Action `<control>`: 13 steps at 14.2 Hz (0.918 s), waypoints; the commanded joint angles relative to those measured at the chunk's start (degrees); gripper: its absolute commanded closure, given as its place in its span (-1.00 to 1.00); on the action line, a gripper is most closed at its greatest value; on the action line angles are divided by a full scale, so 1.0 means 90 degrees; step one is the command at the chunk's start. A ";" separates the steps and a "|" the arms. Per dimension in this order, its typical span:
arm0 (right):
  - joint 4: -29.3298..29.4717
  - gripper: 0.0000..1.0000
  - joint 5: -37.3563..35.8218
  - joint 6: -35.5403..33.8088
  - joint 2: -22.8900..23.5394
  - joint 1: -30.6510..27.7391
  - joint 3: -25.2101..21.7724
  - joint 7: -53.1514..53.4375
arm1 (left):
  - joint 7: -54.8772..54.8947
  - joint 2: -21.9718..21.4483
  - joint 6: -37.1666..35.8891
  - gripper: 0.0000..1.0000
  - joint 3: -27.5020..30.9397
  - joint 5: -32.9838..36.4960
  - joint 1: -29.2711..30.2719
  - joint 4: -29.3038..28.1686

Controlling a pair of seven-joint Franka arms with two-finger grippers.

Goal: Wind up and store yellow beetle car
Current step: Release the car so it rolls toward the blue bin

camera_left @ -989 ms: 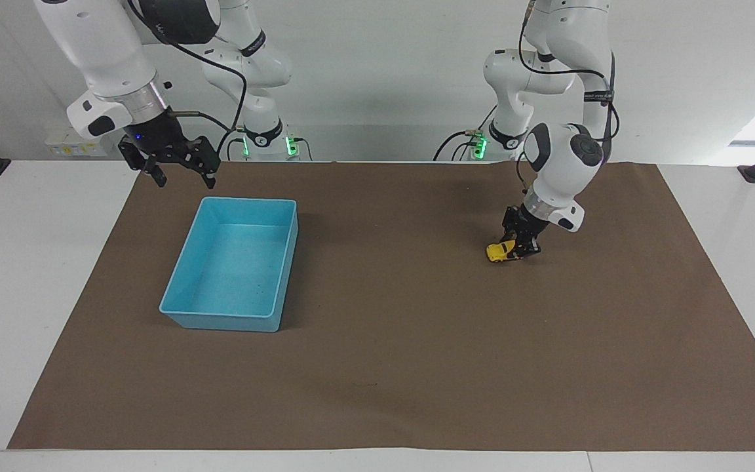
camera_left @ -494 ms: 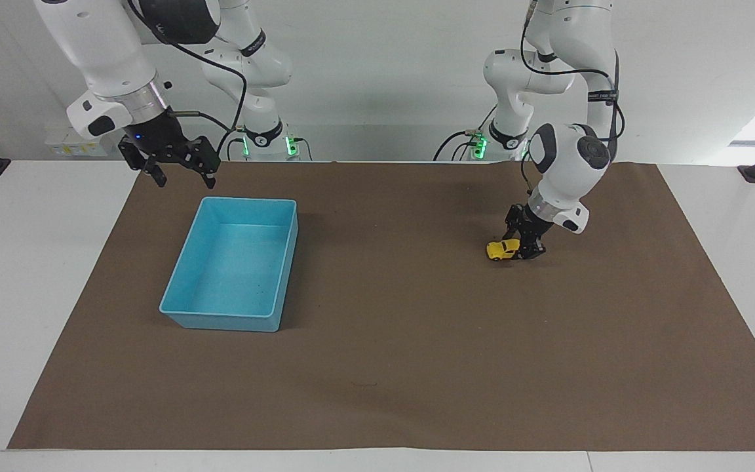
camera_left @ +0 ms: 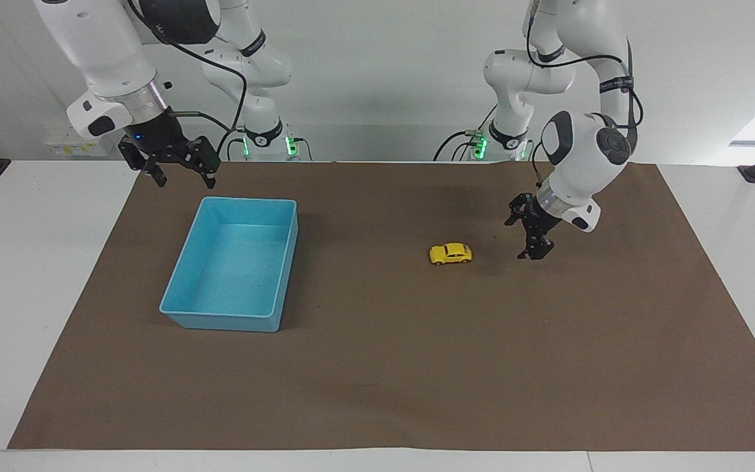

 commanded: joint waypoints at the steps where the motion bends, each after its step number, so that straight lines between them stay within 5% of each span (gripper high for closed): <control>1: -0.0090 -1.00 0.0024 0.0055 -0.0065 -0.0058 0.0056 -0.0165 | 0.0021 0.0049 -0.0122 -1.00 -0.0040 0.0098 0.0214 0.0091; 13: -0.0090 -1.00 0.0015 0.0055 -0.0065 -0.0058 0.0056 -0.0165 | 0.0109 0.0098 -0.0131 -1.00 -0.0030 0.0186 0.0243 0.0334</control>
